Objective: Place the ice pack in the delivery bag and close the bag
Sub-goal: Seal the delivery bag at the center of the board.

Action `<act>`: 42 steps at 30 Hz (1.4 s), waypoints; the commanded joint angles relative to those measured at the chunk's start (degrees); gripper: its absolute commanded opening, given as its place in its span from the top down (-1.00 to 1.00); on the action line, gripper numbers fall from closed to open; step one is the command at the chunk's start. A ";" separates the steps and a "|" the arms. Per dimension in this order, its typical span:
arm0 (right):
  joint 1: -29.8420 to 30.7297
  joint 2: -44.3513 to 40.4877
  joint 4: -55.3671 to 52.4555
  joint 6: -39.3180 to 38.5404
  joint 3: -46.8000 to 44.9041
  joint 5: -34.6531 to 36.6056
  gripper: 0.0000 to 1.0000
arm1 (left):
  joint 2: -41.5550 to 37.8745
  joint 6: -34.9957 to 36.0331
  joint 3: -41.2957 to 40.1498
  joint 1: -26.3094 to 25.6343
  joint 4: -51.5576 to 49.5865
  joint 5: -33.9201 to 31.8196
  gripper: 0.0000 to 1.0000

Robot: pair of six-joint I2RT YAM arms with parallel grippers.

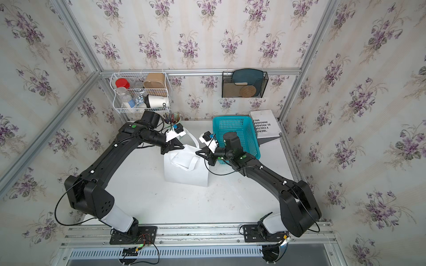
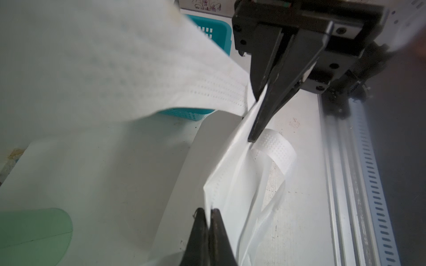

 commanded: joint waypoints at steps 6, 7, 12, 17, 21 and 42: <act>-1.24 -1.05 1.64 -1.64 -0.89 -0.20 0.86 | -0.94 2.84 1.25 4.37 -4.78 3.18 1.00; -1.24 -0.60 1.48 -2.05 -0.57 -0.74 0.73 | -1.07 3.13 1.18 4.40 -5.00 4.51 1.00; -1.29 1.99 0.27 -2.87 2.41 -3.12 0.94 | -1.50 4.62 -0.92 3.32 -5.18 4.27 0.28; -1.24 2.19 -0.51 -3.93 2.46 -2.75 1.00 | -2.65 5.45 -2.79 4.01 -5.74 -1.05 0.24; -1.27 1.68 -0.59 -4.50 1.10 -2.62 1.00 | -3.63 5.27 -3.15 5.44 -5.54 -1.00 0.27; -3.53 1.71 2.13 -3.20 -0.40 -4.27 1.00 | -2.18 7.78 -3.92 7.91 -6.14 4.88 0.37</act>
